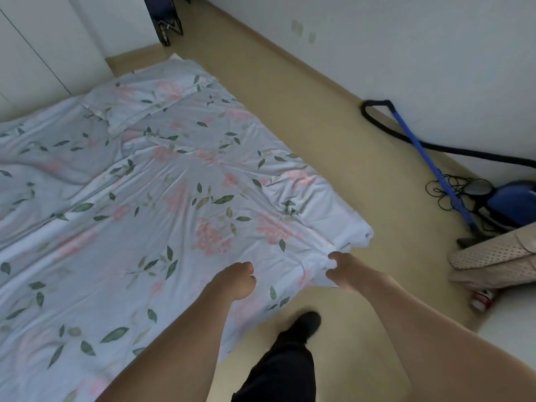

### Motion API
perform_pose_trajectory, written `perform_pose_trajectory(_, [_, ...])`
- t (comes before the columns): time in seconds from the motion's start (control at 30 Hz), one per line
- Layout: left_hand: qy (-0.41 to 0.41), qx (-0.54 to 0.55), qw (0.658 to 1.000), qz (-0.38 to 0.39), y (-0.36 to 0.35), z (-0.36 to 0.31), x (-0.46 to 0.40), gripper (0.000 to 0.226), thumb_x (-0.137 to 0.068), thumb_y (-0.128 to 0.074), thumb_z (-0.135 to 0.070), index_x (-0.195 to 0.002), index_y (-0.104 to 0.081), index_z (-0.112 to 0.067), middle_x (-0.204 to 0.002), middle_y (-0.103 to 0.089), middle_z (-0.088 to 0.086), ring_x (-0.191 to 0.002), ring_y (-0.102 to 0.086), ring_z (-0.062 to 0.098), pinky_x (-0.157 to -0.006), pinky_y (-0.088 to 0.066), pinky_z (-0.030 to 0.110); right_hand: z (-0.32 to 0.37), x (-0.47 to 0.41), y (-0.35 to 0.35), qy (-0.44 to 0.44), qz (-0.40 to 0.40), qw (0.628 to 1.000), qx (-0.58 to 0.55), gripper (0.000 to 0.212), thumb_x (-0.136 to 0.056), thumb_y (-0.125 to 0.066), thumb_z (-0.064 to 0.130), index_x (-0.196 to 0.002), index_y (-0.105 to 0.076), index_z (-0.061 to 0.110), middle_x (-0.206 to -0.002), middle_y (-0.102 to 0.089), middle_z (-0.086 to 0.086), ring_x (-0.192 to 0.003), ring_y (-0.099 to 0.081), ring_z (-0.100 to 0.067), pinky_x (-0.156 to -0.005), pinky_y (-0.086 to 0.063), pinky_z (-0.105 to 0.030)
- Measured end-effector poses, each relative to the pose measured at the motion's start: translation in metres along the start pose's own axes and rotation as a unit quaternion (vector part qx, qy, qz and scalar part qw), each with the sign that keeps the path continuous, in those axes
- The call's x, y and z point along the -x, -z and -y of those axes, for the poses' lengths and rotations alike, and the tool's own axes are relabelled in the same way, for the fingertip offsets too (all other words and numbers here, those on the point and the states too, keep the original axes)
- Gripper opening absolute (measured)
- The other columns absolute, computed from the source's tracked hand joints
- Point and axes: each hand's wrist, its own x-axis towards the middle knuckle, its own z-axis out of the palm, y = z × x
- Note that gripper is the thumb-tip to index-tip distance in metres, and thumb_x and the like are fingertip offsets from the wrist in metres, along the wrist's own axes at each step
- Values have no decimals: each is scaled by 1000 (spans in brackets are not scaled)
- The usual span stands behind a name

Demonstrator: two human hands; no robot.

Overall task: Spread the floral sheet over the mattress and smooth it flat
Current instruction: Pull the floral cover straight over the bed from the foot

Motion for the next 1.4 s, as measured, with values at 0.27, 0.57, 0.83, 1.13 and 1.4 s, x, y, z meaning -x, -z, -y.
perform_pose_trajectory(0.27, [31, 100, 994, 19, 11, -78, -149, 48, -99, -32, -25, -146, -33, -19, -146, -39, 6, -126, -45, 26, -100, -41, 36, -19, -140, 85, 7, 39, 998, 55, 56, -90, -38, 13, -146, -32, 19, -136, -49, -7, -106, -59, -26, -92, -49, -36])
perform_pose_trajectory(0.57, [74, 200, 976, 52, -15, -194, -317, 39, -98, -37, -25, -137, -42, -19, -135, -47, 5, -121, -48, 25, -97, -41, 38, -88, -319, 134, 11, 99, 961, 257, 47, -92, -40, 16, -138, -35, 16, -135, -43, -5, -122, -48, -26, -96, -42, -34])
perform_pose_trajectory(0.83, [159, 36, 980, 112, -98, -270, -447, 49, -84, -64, -35, -124, -49, -12, -118, -53, 5, -104, -58, 24, -76, -51, 33, -145, -496, 88, 0, 69, 938, 340, 72, -93, -49, 33, -148, -12, 4, -138, -41, -10, -119, -51, -28, -93, -47, -40])
perform_pose_trajectory(1.13, [124, -89, 983, 99, -115, -300, -483, 21, -84, -61, -6, -103, -64, -16, -95, -67, -1, -92, -66, 23, -67, -44, 32, -192, -551, 113, 172, 110, 897, 391, 26, -97, -41, 18, -116, -58, 14, -115, -61, -4, -104, -63, -23, -80, -48, -30])
perform_pose_trajectory(1.4, [152, -29, 979, 136, -69, -373, -467, 20, -81, -55, -3, -95, -64, -14, -95, -66, 4, -87, -66, 29, -73, -51, 36, -244, -539, 219, 136, 180, 909, 350, 25, -95, -40, 23, -107, -59, 13, -114, -62, -5, -106, -61, -25, -84, -46, -31])
